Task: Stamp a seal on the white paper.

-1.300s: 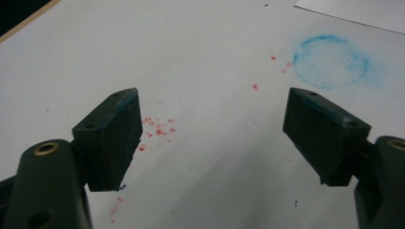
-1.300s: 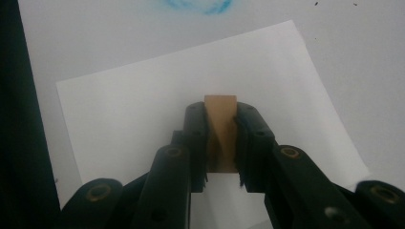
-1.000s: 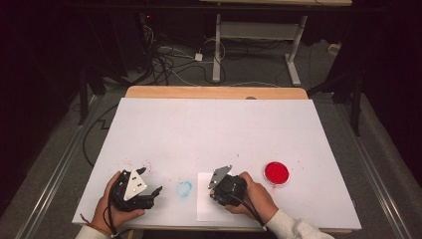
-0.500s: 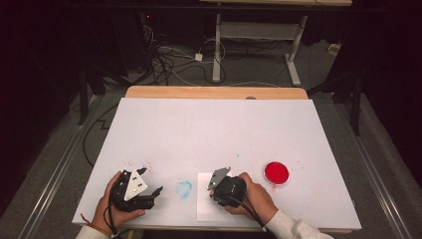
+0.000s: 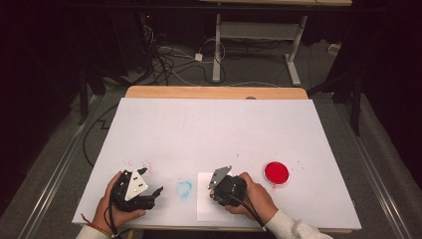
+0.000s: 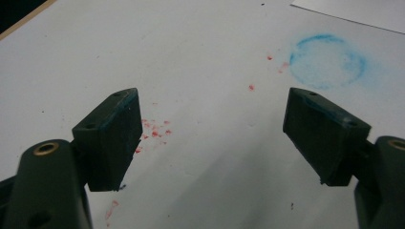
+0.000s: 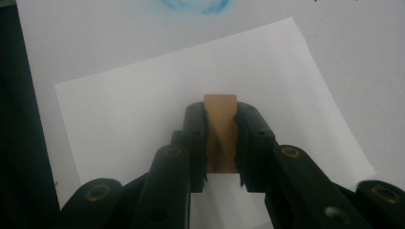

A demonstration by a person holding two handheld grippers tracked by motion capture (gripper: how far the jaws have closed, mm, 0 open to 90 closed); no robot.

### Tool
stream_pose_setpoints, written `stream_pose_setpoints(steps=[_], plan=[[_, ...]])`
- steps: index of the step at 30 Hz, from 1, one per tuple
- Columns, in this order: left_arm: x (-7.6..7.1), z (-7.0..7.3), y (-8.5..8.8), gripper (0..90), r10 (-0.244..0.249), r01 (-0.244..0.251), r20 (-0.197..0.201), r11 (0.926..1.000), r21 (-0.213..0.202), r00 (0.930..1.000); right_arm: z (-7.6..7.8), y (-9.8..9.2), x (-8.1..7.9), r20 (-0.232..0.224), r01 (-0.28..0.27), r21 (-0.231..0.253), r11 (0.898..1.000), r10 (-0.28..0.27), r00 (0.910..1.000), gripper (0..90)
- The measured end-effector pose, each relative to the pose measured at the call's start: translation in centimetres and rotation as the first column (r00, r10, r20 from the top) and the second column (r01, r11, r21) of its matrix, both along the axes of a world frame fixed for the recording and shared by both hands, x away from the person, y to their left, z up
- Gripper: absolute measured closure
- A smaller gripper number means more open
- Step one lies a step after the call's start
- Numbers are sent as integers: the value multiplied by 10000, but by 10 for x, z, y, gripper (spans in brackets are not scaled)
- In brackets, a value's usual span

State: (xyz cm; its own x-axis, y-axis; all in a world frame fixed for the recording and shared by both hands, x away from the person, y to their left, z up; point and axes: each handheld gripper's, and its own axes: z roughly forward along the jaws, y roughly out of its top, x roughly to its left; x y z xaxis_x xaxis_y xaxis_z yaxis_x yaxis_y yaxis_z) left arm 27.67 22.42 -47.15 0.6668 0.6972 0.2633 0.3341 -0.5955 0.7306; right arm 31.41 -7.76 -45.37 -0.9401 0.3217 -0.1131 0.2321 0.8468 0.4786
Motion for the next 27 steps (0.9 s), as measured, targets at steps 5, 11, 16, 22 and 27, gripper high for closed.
stream_pose_setpoints(steps=[5, 11, 16, 22, 27], plan=[[0, 0, 2, 206, 32, -32, 11, 10000, -78, 10000, 7, -3, -1, 43, -130, 171, 9998, 129, 9999, 763], [1, 0, 2, 206, 15, -15, 1, 10000, -41, 10000, 37, -14, -6, 581, 26, 1051, 9945, -88, 9983, 763], [0, 1, 2, 206, 8, -8, 21, 10000, -68, 10000, 48, -24, -7, 724, 94, 1376, 9904, -195, 9972, 762], [1, 0, 3, 206, 8, -8, -1, 9999, -102, 10000, 60, -39, -6, 883, 234, 1623, 9865, -381, 9954, 762], [2, -1, 5, 206, 52, -53, -41, 9998, -179, 10000, 68, -46, -4, 980, 263, 1889, 9816, -455, 9942, 762]])
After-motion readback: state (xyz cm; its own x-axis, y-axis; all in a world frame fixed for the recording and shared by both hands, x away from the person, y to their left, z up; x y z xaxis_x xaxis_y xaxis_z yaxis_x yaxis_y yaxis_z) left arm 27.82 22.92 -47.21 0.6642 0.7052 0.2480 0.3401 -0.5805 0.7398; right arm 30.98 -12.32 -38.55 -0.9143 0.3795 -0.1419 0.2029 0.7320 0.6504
